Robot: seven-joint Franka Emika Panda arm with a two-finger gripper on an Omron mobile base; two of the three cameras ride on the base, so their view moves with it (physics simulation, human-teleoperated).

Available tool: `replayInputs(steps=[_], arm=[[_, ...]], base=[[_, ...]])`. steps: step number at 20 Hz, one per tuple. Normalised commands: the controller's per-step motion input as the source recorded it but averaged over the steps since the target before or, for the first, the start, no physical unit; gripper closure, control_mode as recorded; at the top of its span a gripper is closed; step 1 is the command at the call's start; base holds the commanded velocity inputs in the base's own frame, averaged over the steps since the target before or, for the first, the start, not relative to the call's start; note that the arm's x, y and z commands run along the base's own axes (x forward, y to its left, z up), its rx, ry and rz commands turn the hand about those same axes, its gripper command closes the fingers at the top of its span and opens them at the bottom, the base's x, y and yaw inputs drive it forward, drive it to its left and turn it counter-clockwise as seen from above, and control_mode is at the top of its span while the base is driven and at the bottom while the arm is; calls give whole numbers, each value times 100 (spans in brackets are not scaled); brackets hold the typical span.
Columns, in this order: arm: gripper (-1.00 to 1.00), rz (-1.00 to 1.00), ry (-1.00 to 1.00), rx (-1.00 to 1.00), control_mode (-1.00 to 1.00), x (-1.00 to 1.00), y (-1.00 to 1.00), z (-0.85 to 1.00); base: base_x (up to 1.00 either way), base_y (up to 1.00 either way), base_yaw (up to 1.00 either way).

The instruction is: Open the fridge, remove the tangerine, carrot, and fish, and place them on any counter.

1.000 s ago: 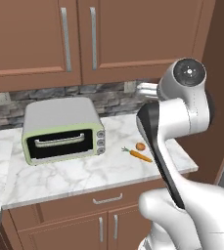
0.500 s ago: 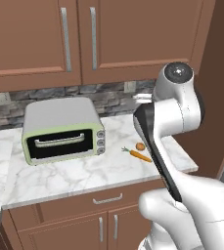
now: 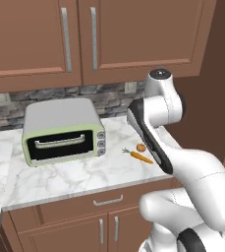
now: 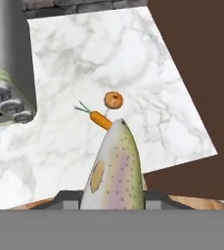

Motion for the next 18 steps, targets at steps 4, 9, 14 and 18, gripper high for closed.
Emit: replayInputs(steps=[4,9,14,18], arm=[[100,3,25,5,-100,65,-1,-65],[100,5,10,3,-100,66,-11,-65],[100,1,0,0,-100,55,-31,-86],[100,0,0,0,-100,47,-45,-84]], base=[[0,0,0],[0,0,0],[0,0,0],[0,0,0]])
